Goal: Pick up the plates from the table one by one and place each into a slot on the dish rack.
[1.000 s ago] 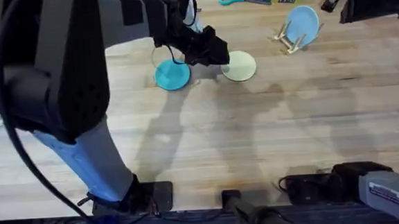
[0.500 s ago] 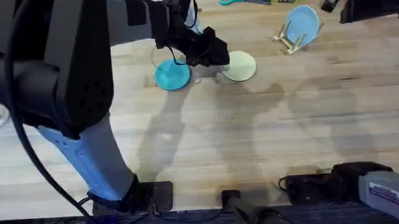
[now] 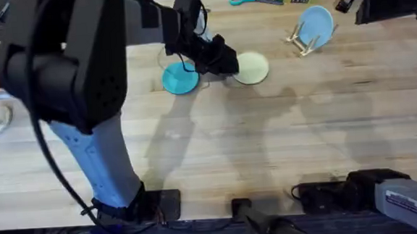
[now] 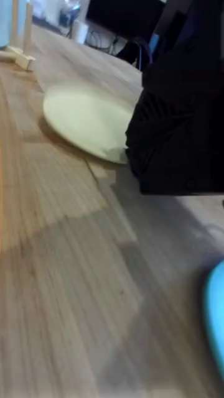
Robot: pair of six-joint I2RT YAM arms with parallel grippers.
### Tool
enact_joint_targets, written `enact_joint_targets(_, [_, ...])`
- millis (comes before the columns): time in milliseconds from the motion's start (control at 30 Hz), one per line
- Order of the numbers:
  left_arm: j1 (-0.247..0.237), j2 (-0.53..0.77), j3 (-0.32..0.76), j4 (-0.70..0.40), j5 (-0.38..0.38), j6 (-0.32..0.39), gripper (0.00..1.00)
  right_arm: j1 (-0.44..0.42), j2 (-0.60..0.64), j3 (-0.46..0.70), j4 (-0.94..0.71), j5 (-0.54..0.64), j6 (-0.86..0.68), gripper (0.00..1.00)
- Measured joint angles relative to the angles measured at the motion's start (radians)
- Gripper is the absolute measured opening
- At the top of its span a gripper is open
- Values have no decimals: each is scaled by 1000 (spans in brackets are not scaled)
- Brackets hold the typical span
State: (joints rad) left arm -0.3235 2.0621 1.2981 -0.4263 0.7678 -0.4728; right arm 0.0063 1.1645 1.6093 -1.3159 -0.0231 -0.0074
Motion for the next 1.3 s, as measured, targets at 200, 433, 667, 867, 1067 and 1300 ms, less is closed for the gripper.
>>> enact_joint_targets(200, [6, 23, 14, -22, 15, -14, 41, 0, 0, 0, 0, 0, 0, 994])
enact_joint_targets(433, [5, 23, 18, -30, 9, -19, 41, 0, 0, 0, 0, 0, 0, 993])
enact_joint_targets(667, [5, 23, 19, -30, 7, -22, 40, 0, 44, 0, 0, -91, 0, 993])
enact_joint_targets(867, [5, 23, 19, -30, 7, -22, 40, 3, 176, 0, 3, -137, 9, 993])
enact_joint_targets(1067, [4, 23, 19, -30, 6, -22, 40, 8, 297, 0, 35, -151, 15, 993])
enact_joint_targets(1300, [4, 23, 19, -30, 6, -22, 40, 9, 427, 0, 108, -227, -27, 993])
